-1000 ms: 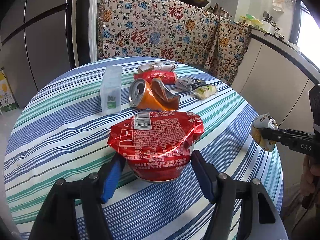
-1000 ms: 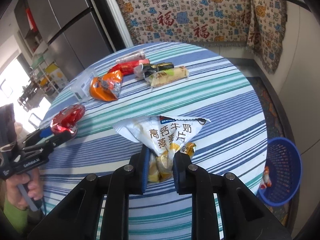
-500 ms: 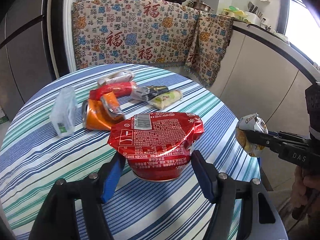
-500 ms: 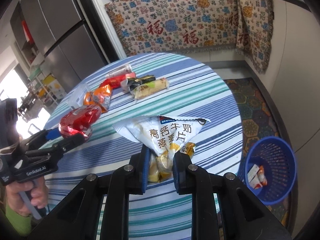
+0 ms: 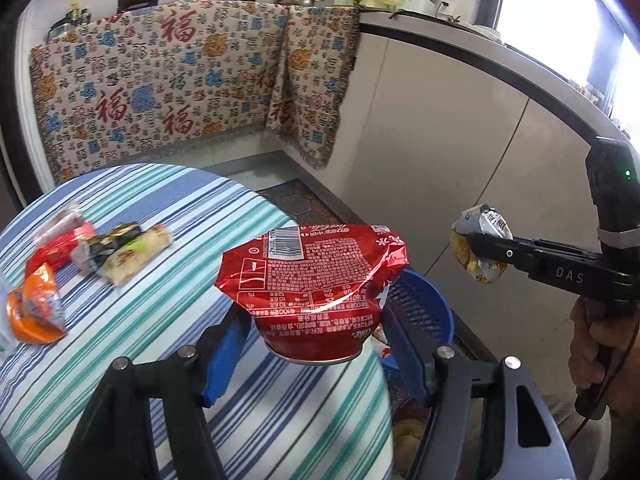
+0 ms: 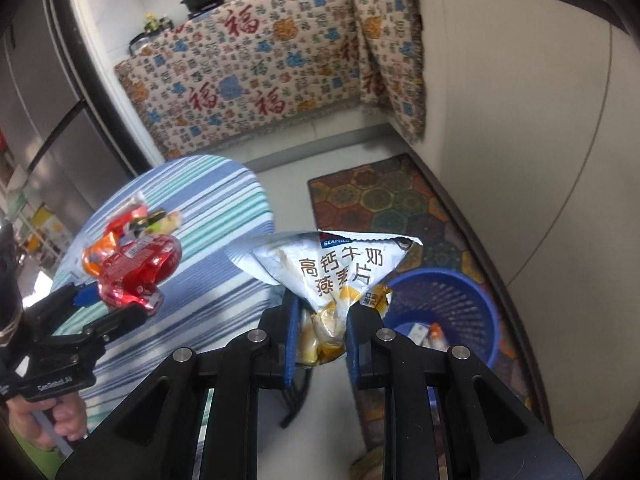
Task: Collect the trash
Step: 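Carry both items to the blue wastebasket and open both grippers over it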
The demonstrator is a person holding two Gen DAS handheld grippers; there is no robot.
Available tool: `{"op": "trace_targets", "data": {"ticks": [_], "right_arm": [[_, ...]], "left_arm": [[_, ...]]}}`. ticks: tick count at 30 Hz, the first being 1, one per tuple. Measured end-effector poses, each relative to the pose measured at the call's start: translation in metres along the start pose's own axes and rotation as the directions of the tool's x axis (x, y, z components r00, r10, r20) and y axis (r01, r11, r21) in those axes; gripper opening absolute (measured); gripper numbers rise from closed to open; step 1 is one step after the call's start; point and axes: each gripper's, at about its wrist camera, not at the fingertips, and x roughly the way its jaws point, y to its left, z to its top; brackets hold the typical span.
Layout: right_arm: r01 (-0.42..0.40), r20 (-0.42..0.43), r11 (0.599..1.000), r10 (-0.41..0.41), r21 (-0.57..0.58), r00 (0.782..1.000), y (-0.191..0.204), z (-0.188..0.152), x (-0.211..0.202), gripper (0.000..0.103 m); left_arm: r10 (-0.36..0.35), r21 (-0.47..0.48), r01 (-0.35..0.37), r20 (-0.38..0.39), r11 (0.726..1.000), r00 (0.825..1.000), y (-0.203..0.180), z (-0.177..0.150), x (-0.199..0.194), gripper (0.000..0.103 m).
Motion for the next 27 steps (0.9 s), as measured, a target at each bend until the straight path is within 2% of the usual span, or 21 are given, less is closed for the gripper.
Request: {"op": "trace_targets", "data": {"ticks": [4,10,19,27], "right_arm": [[0.049,-0.02,0.997,-0.047,0.059,0.999,-0.047,0.004,0.007,0.019],[0.08,-0.062,0.987,-0.072,0.138,0.995,-0.101,0.003,0.029,0.02],[0.092,-0.108,0.973,-0.07,0.21,0.992,-0.149,0.005,0.062,0.02],[0.09,-0.129,0.955,-0.054,0.284,0.99,-0.179,-0.001,0.074,0.02]], "left_arm": [[-0.057,0.023,0.058,-0.034,0.998,0.998,-0.04,0.017,0.037,0.069],[-0.095,0.059,0.1,-0.082,0.993,0.992,-0.088,0.032,0.098,0.069],[-0.093,0.082,0.106,-0.153,0.991,0.984,-0.111,0.029,0.171,0.069],[-0.079,0.084,0.098,-0.207,0.992,0.975,-0.125,0.018,0.211,0.069]]}}
